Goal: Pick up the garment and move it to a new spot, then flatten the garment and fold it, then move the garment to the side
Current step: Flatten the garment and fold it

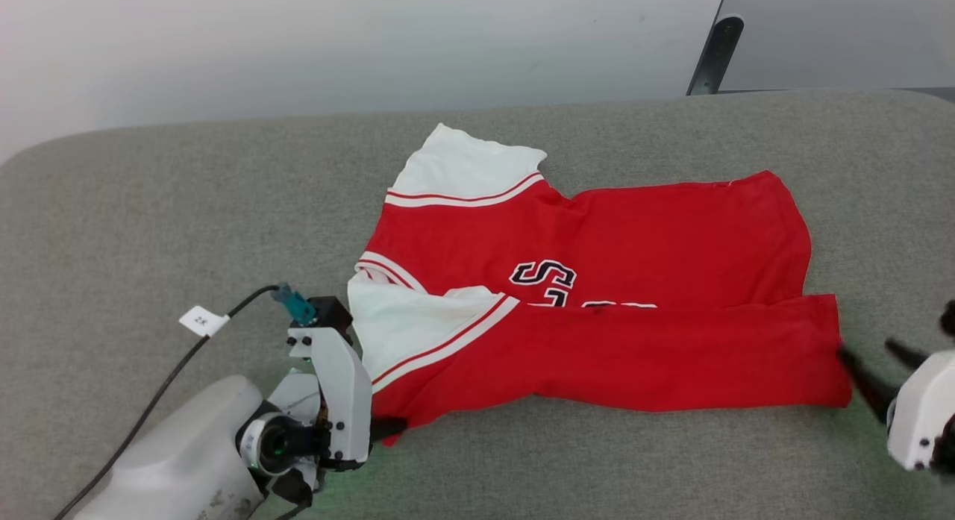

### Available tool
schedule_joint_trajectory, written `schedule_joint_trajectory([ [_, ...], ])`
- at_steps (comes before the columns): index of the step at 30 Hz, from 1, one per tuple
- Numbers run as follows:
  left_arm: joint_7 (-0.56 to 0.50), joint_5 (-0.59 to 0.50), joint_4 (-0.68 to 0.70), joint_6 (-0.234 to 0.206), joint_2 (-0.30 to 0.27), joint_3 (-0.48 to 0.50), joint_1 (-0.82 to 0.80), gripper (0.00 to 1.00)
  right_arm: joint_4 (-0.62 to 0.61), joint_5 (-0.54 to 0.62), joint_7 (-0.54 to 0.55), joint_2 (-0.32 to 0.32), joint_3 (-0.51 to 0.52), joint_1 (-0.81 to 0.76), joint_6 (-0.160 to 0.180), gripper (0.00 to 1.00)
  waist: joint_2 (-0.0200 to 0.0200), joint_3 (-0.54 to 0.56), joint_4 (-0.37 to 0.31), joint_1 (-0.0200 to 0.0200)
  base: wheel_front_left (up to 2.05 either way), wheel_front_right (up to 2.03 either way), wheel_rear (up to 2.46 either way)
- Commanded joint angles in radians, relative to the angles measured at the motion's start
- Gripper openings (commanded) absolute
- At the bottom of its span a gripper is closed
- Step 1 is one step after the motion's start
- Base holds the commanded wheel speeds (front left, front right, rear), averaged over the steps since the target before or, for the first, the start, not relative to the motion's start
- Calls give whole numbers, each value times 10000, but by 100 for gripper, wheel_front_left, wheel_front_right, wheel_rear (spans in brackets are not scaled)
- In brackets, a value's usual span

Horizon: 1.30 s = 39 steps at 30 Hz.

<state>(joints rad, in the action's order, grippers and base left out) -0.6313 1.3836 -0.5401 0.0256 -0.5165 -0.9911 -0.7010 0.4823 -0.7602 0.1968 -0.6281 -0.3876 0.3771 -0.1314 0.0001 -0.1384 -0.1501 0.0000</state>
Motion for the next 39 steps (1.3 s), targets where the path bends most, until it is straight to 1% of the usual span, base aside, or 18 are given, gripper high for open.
schedule_joint_trajectory([
  [1,12,31,-68,52,62,-45,107,0,-131,-122,338,-161,-158,-72,14,100,-1,-13,11,0,0,0,0],
  [3,45,-10,-78,112,72,-65,98,0,-367,-264,1085,-358,-474,-163,14,100,-1,-31,47,0,0,0,0],
  [6,68,-86,-73,189,85,-92,32,0,-575,-407,1776,-562,-618,-32,14,100,-1,-71,144,0,0,0,0],
  [9,118,-144,-49,211,126,-87,-63,0,-465,-196,2452,-699,-817,159,14,100,-1,-115,266,0,0,0,0],
  [11,153,-194,-41,247,181,-91,-127,0,-341,-128,2794,-625,-947,298,14,100,-1,-141,359,0,0,0,0],
  [16,214,-253,-111,285,332,-106,-250,0,254,-227,3239,-264,-1072,582,14,100,-1,-170,592,0,0,0,0],
  [17,240,-259,-130,313,363,-106,-252,0,336,-346,3391,-193,-1142,576,13,51,-1,-162,643,0,0,0,0],
  [18,270,-260,-152,340,387,-107,-242,0,354,-421,3526,-187,-1244,585,13,38,-1,-149,687,0,0,0,0],
  [19,294,-260,-168,355,393,-107,-226,0,361,-486,3573,-217,-1304,602,13,4,-1,-140,721,0,0,0,0],
  [20,328,-254,-178,363,393,-89,-205,0,389,-536,3566,-232,-1324,606,13,0,-1,-135,743,0,0,0,0],
  [27,704,-138,-128,516,346,24,176,0,608,-738,3483,-452,-1417,479,13,0,-1,130,813,0,0,0,0],
  [33,1050,-134,445,478,-53,53,782,0,652,-1130,3323,-630,-1266,108,13,0,-1,428,831,0,0,0,0],
  [35,1165,-146,761,410,-260,55,1031,0,609,-1304,3289,-758,-1209,-87,14,0,-1,501,861,0,0,0,0],
  [39,1438,-254,1563,87,-646,15,1597,0,461,-1433,3280,-968,-1193,-484,14,0,-1,588,900,0,0,0,0],
])
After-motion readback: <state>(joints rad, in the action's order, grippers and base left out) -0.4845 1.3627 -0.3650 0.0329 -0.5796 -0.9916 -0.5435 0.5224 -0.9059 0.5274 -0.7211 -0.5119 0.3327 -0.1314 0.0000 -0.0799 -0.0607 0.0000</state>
